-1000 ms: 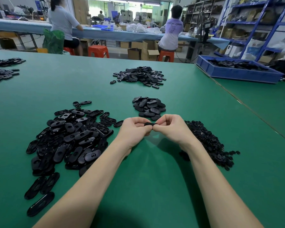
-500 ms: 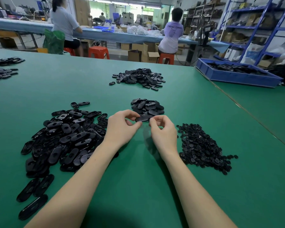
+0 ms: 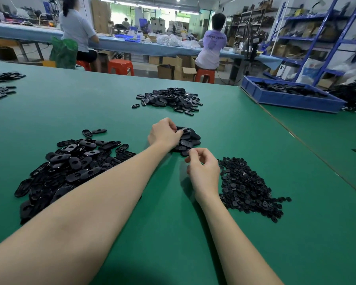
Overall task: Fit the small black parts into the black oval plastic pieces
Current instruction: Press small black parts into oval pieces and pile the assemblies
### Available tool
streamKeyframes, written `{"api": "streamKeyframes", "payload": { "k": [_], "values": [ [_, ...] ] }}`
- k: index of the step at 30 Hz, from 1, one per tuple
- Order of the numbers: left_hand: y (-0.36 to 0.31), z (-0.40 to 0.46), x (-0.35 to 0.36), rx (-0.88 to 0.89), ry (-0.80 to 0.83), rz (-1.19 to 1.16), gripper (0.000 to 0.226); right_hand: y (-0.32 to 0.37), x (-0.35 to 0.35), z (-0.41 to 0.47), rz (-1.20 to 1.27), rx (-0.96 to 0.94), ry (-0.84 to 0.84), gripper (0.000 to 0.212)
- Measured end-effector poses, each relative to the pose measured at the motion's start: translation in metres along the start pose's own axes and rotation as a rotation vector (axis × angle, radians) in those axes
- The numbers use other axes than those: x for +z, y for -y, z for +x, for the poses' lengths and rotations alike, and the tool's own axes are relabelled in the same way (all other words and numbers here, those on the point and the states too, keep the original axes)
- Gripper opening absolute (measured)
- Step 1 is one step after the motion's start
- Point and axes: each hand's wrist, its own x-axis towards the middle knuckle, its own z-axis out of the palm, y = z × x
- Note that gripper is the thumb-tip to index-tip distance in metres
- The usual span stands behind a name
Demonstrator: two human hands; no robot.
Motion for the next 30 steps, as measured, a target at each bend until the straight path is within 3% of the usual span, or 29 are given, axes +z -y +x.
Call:
{"api": "streamKeyframes", "payload": {
  "k": [8,15,21,25,30],
  "values": [
    [0.002,-0.017,-0.005,0.034,-0.022,-0.076,0.024,0.001,-0.002,0.0,-0.024,-0.015,0.002,0.015],
    [0.023,-0.072,-0.032,0.234,0.064,-0.144,0.011,0.002,-0.002,-0.001,-0.12,-0.081,0.02,0.014],
    [0.035,-0.082,-0.076,0.304,0.278,0.081,0.008,0.001,0.003,-0.008,-0.353,-0.345,0.079,0.017],
    [0.038,-0.071,-0.11,0.245,0.327,0.227,0.007,0.0,0.007,-0.016,-0.636,-0.519,0.103,0.019],
    [0.053,-0.056,-0.151,0.129,0.333,0.381,0.011,-0.001,0.007,-0.019,-0.676,-0.598,0.116,0.016]
  ]
}}
